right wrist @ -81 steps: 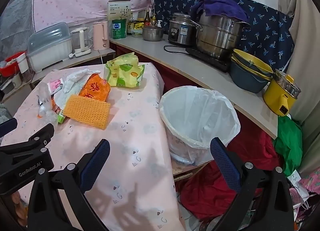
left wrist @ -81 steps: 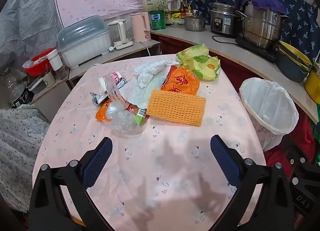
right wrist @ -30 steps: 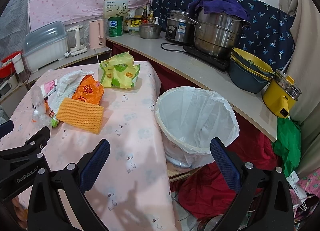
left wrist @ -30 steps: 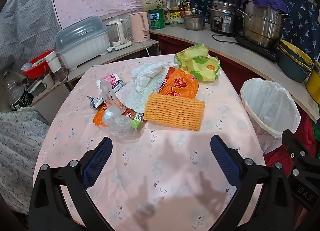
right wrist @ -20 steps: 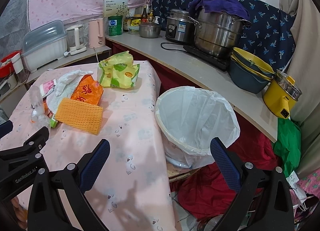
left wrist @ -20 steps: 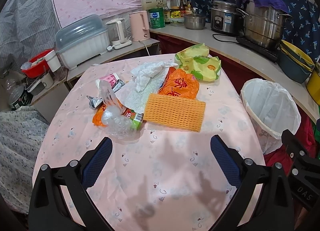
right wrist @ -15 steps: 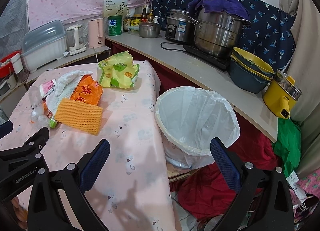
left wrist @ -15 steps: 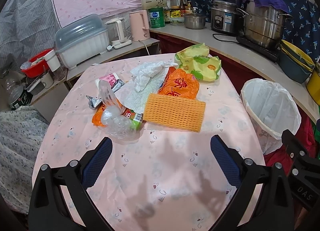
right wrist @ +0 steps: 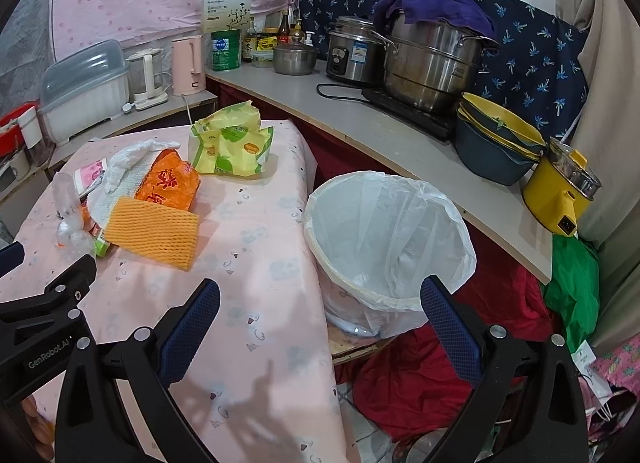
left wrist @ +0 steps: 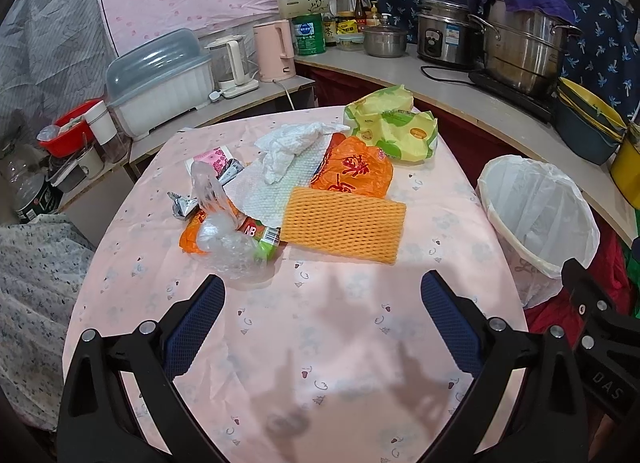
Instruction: Collect trash
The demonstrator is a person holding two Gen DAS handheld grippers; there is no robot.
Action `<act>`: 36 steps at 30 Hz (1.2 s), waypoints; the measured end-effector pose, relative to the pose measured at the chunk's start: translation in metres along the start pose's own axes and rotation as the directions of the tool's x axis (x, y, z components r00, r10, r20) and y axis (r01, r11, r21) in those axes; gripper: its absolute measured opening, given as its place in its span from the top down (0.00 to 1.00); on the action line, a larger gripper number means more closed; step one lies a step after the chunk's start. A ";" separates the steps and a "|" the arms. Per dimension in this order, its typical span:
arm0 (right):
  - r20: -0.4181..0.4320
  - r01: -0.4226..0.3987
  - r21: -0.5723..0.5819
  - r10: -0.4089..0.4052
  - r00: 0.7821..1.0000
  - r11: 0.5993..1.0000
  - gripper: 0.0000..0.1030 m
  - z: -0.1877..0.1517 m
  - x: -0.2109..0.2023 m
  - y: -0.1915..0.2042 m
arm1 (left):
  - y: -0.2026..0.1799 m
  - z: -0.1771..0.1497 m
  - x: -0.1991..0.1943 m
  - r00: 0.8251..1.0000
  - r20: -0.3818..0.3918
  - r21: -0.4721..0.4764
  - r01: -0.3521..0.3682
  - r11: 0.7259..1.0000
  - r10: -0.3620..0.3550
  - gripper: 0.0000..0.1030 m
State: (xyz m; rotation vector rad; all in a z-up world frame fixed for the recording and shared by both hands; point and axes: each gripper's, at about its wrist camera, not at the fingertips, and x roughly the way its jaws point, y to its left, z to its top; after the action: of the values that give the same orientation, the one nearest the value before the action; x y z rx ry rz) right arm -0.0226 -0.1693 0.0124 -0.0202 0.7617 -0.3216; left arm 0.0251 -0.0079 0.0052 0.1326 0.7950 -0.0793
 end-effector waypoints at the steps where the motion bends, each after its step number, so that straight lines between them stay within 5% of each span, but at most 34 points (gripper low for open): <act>1: -0.001 0.001 0.000 -0.001 1.000 1.000 0.07 0.000 0.000 0.000 | -0.001 -0.001 0.000 1.000 0.001 0.001 0.001 1.000 -0.001 0.09; 25: -0.017 0.029 0.020 -0.029 0.999 0.999 0.07 0.007 0.010 0.000 | 0.002 0.006 0.013 0.999 -0.015 0.004 0.037 0.999 -0.037 0.09; 36: -0.015 0.003 0.055 -0.003 1.000 0.999 0.07 0.024 0.032 0.017 | 0.061 0.017 0.053 0.999 -0.034 -0.038 -0.009 0.999 0.007 0.09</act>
State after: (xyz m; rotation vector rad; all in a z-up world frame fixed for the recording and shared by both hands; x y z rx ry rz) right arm 0.0202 -0.1646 0.0058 0.0325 0.7671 -0.3457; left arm 0.0813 0.0489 -0.0154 0.1007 0.8293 -0.0542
